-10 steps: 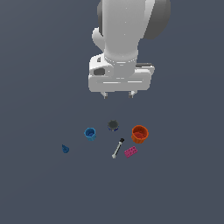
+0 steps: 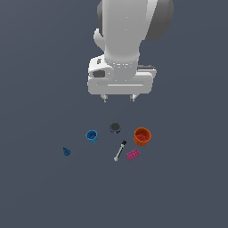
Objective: Pick up a designated object from a clutter of objects.
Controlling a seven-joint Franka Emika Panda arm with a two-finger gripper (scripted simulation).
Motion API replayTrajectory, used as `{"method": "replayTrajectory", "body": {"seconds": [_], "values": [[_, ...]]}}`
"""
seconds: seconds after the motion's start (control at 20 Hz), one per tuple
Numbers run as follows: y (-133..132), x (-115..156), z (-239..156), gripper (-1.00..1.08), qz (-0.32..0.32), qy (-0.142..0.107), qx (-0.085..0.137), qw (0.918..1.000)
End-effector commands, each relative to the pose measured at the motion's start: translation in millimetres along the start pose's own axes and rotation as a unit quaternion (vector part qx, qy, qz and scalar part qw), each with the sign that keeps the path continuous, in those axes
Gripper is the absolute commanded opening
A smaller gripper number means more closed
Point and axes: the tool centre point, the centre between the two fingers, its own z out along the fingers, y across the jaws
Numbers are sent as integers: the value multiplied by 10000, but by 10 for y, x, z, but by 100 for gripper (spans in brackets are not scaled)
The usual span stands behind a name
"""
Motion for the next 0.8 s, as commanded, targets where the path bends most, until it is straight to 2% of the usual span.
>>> {"method": "replayTrajectory", "body": {"seconds": [0.0, 0.35, 0.75], "values": [[15, 19, -10, 100, 12, 7, -12, 10000], [9, 23, 72, 100, 113, 13, -5, 9999], [9, 46, 441, 100, 604, 42, 21, 9982]]}}
